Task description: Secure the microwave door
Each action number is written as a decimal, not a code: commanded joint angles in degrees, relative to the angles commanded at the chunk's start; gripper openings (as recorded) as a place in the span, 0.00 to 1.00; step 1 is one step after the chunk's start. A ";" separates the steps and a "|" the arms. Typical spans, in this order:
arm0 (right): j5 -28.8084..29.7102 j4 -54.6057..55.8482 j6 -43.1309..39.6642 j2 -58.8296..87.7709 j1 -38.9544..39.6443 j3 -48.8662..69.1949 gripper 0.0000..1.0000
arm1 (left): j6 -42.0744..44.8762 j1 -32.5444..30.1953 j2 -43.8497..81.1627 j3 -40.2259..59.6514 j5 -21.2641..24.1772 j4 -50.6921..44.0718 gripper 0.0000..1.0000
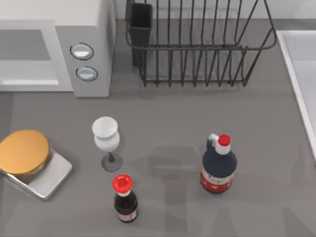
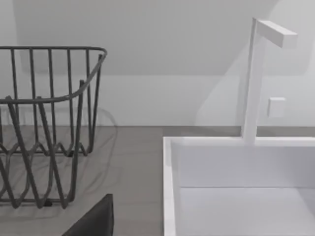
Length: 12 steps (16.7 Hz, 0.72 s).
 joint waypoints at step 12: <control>0.00 0.00 0.00 0.00 0.00 0.00 1.00 | 2.93 4.47 2.11 -1.29 0.72 2.29 0.00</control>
